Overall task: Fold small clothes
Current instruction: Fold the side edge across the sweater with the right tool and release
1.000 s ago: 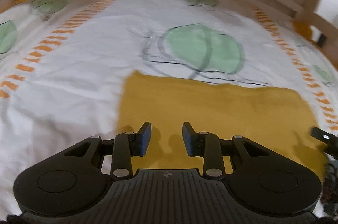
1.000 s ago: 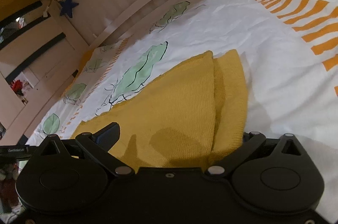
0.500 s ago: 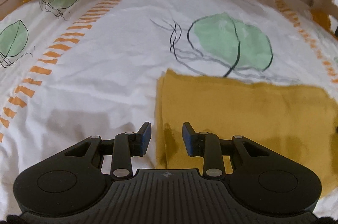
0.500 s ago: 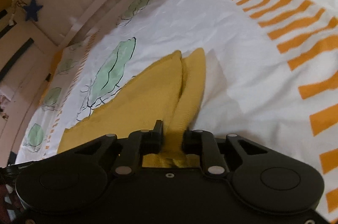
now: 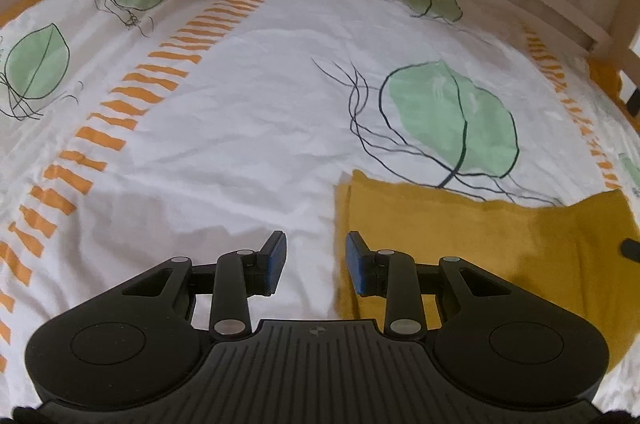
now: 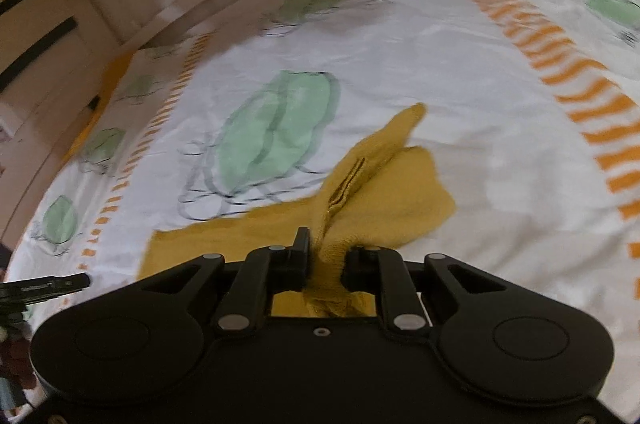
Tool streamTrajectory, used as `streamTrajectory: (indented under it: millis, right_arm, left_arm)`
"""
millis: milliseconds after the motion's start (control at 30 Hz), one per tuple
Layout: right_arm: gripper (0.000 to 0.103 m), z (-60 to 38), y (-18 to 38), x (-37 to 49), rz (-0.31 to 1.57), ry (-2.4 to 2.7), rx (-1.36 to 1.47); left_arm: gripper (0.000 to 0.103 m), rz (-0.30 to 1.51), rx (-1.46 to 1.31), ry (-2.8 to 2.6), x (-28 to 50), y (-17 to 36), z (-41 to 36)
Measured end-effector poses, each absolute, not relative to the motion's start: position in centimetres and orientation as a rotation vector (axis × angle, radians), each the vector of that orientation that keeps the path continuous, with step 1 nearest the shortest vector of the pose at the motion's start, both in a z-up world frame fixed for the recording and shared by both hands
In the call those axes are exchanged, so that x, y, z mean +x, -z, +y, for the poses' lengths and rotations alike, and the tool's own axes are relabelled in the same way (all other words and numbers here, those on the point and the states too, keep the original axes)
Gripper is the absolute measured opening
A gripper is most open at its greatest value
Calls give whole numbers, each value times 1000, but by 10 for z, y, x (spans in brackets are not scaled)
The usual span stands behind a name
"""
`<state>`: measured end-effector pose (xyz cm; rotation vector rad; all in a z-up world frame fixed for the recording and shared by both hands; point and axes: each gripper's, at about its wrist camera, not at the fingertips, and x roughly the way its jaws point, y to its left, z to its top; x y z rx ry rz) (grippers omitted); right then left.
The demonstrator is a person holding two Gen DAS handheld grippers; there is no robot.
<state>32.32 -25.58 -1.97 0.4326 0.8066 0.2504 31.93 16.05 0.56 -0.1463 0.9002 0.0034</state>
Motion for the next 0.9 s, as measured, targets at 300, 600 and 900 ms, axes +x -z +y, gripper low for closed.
streamTrajectory:
  millis: [300,600,900]
  right_arm:
    - [23,-143,19,338,826,-403,394]
    - [22,-50,50,329,854,-457,236]
    - [24,-20,70,313,811,-441,100]
  left_arm:
    - [32,897,-177,24,320,-12,177]
    - [32,910,-203,18,321,-6,192]
    - [32,932,-219,48,322,9,191]
